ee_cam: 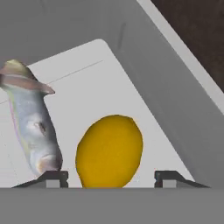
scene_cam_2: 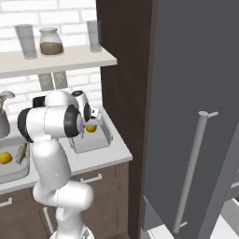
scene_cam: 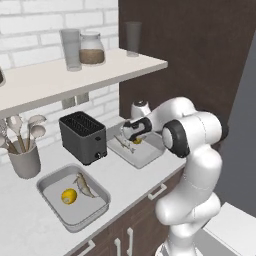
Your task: Place one lemon and one fish in each tupperware on the nearby counter, to pack two identical lunches.
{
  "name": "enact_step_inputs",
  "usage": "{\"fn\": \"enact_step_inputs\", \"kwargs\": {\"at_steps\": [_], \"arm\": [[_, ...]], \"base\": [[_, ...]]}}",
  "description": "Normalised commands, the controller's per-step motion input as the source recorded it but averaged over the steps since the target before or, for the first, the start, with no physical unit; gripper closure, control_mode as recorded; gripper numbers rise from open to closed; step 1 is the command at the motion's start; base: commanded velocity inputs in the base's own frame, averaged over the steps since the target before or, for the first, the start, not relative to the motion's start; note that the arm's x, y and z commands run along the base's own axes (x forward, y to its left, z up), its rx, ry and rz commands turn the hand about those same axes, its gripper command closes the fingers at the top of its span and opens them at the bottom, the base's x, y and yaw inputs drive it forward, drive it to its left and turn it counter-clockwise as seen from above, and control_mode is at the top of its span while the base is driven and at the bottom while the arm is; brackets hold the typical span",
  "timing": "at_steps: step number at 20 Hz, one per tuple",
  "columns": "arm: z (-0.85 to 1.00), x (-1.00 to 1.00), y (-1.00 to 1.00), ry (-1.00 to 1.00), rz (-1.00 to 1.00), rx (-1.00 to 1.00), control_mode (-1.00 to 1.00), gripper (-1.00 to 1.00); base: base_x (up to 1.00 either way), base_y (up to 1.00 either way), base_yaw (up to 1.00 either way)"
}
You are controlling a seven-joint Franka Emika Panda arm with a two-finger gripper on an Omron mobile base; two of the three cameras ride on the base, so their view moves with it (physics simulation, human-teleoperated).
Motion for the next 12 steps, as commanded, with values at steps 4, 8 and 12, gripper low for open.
{"fn": "enact_step_inputs", "kwargs": {"at_steps": [4, 8, 12], "arm": [[0.44, -0.31, 0.1, -0.13, -0.03, -0.04, -1.0, -1.0], [0.34, -0.68, 0.0, -0.08, -0.04, 0.0, -1.0, -1.0], [0.58, -1.0, -0.01, -0.22, -0.02, 0.0, -1.0, -1.0]], "base": [[0.0, 0.0, 0.0], [0.0, 0.0, 0.0], [0.0, 0.0, 0.0]]}}
